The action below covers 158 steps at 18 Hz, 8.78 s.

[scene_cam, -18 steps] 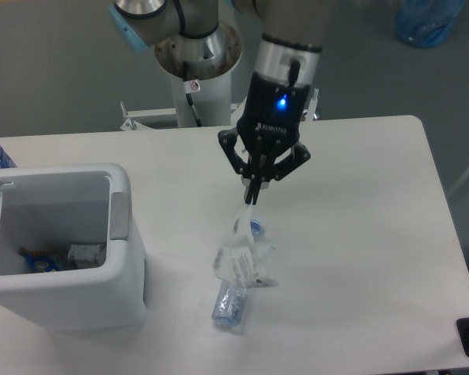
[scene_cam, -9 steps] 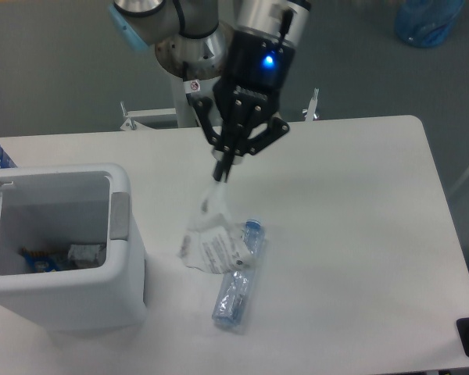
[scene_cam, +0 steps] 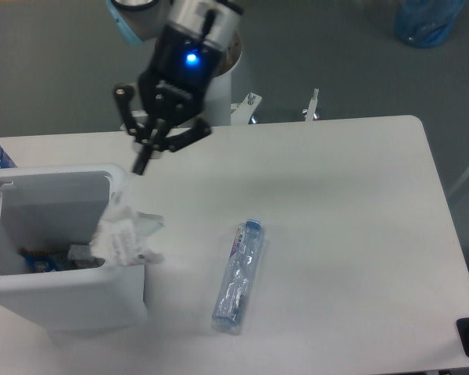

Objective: Place the trash in the trash can
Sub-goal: 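Lift the plastic bag and carry it over the white bin, then open the gripper to drop the bag into the bin, then move the open gripper back above the clear water bottle, then lower the gripper around the bottle's cap end, then close the gripper on the bottle's cap end, then lift the bottle and carry it over the white bin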

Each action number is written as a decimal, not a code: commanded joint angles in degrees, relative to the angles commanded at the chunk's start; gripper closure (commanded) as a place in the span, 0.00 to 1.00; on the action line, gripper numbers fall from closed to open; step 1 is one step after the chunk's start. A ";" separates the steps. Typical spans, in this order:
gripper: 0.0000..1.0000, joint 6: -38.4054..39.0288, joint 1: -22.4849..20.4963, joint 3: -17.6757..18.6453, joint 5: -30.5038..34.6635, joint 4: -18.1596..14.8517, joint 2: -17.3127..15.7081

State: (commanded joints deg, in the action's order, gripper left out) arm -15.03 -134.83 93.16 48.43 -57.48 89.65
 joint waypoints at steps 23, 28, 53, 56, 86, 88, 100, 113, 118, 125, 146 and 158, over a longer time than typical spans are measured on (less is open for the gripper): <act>0.01 -0.09 -2.53 -0.35 0.79 0.79 2.20; 0.01 -0.79 -7.80 -0.62 3.25 0.88 2.28; 0.00 -20.92 -11.86 -5.18 22.24 1.23 18.45; 0.00 -20.74 -10.02 -6.33 22.24 3.33 21.96; 0.00 -16.35 0.80 -5.36 33.40 10.37 35.50; 0.00 -16.35 0.80 -5.45 33.49 11.51 36.12; 0.00 -16.26 2.12 -6.24 37.00 12.57 39.02; 0.18 -16.52 2.12 -6.50 37.18 12.74 39.29; 0.19 -16.61 2.12 -6.50 38.67 12.74 39.29; 0.27 -16.61 2.12 -6.59 38.67 12.74 39.20; 0.42 -19.95 1.07 -7.47 37.45 12.30 31.91; 0.42 -12.94 -9.74 -21.00 14.60 13.62 23.21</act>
State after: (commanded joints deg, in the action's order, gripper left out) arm -27.97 -144.57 72.17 63.03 -43.86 112.85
